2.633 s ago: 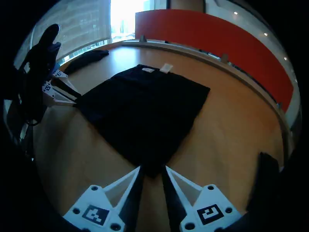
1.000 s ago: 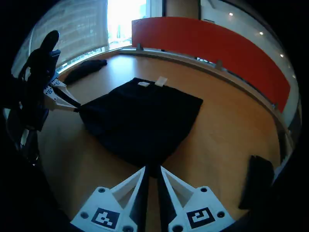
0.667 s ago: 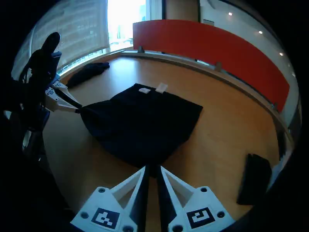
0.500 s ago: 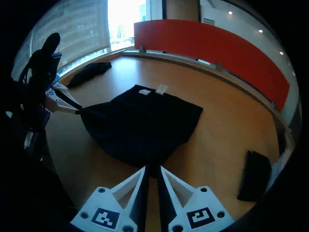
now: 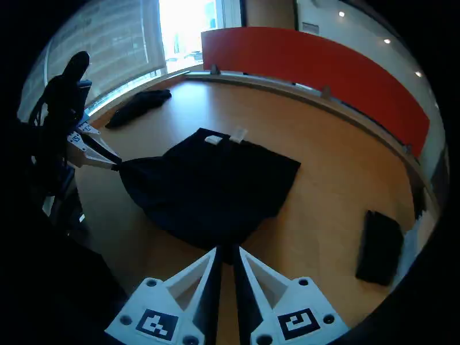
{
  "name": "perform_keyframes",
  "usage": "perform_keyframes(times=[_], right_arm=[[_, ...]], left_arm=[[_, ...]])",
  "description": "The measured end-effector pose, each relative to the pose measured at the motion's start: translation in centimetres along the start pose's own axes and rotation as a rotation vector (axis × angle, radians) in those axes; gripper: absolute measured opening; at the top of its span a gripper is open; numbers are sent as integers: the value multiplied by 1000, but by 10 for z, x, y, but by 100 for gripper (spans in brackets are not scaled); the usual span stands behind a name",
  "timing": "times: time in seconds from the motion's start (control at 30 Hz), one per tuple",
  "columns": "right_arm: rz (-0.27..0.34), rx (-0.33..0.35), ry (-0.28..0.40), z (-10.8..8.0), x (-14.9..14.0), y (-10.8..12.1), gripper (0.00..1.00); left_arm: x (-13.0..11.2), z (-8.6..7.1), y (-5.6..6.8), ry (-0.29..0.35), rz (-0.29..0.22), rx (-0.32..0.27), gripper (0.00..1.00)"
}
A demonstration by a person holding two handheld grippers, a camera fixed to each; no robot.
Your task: Fold towel
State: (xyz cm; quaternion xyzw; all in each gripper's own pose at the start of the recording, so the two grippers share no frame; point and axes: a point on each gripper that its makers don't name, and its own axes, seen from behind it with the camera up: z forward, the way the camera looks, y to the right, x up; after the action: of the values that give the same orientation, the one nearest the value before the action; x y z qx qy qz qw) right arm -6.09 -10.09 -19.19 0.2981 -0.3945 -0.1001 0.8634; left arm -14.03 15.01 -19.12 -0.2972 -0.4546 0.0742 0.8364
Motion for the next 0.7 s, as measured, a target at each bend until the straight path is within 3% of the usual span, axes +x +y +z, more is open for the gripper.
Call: perform_keyframes(times=[0.3, 0.7], right_arm=[[3, -3, 10, 0, 11, 1, 13], [-24, -45, 44, 12, 49, 25, 13]], left_arm=[[15, -2, -5, 28, -16, 0, 19], [63, 3, -27, 93, 16, 25, 19]])
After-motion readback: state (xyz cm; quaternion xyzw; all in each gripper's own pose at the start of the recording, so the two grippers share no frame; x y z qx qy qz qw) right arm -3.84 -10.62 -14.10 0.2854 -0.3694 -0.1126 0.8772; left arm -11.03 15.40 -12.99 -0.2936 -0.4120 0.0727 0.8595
